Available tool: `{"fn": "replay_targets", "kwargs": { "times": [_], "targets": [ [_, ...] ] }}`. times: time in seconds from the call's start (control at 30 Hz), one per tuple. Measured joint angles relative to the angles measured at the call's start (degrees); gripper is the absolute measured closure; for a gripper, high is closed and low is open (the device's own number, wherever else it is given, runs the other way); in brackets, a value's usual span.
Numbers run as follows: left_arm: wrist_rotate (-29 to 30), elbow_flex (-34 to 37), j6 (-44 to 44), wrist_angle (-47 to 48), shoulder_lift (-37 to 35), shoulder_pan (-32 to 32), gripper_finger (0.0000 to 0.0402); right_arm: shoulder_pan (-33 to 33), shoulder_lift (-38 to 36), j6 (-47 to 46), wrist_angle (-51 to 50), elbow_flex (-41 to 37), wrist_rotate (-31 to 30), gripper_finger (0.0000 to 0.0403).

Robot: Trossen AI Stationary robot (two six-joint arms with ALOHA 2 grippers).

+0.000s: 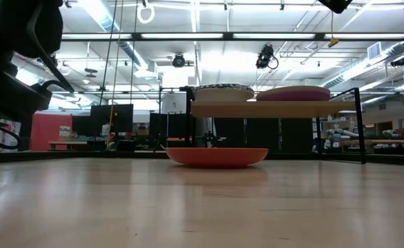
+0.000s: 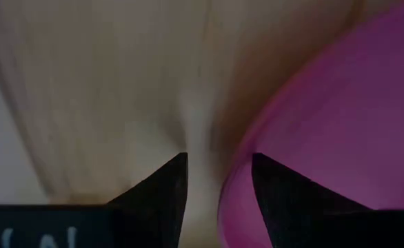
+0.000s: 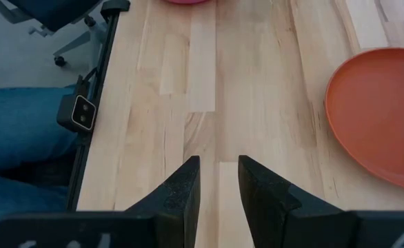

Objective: Place and stack plates onto a shelf
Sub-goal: Stack the pink plate on top of the beige plate on the shelf

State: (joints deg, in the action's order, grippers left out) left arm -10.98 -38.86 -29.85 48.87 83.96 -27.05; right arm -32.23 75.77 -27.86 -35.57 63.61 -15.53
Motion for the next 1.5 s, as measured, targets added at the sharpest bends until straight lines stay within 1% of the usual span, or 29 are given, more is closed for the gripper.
{"fn": "replay_targets", "kwargs": {
  "times": [0.2,0.33,0.4,0.53,0.73,0.87,0.93,1.07,1.2,1.5],
  "targets": [
    [0.07,0.38,-3.16,-1.2,0.0,0.0,0.0235,0.0,0.0,-0.02,0.0,0.0,0.02,0.0298],
    [0.17,0.38,-2.71,-1.31,0.0,0.0,0.0236,0.0,0.0,-0.02,0.0,0.0,0.02,0.0298],
    [0.15,0.38,-2.64,-1.37,0.0,-0.02,0.0242,0.0,0.0,-0.02,-0.01,0.0,0.02,0.0298],
    [0.04,0.38,-2.53,-1.38,0.0,-0.02,0.0272,-0.01,0.0,-0.02,-0.02,0.0,0.02,0.0298],
    [-0.37,0.37,-3.79,-1.2,-0.02,-0.02,0.0334,0.0,0.0,-0.02,-0.02,0.0,0.02,0.0298],
    [-2.32,0.27,-3.79,-1.36,-0.11,-0.02,0.0369,0.0,0.0,-0.02,-0.02,0.0,0.02,0.0298],
    [-3.22,0.27,-4.18,-1.37,-0.13,0.0,0.0377,-0.01,0.0,-0.02,-0.02,0.0,0.01,0.0298],
    [-5.0,0.27,-6.74,-1.47,-0.11,-0.01,0.0378,0.0,0.0,-0.02,-0.02,0.0,0.0,0.0298],
    [-5.33,0.29,-9.88,-2.31,-0.11,-0.04,0.0378,-0.01,0.0,-0.02,-0.02,0.0,0.02,0.0298],
    [-5.35,0.31,-14.7,-9.11,-0.11,-0.02,0.0378,0.0,0.0,-0.02,-0.02,0.0,0.0,0.0298]
  ]
}}
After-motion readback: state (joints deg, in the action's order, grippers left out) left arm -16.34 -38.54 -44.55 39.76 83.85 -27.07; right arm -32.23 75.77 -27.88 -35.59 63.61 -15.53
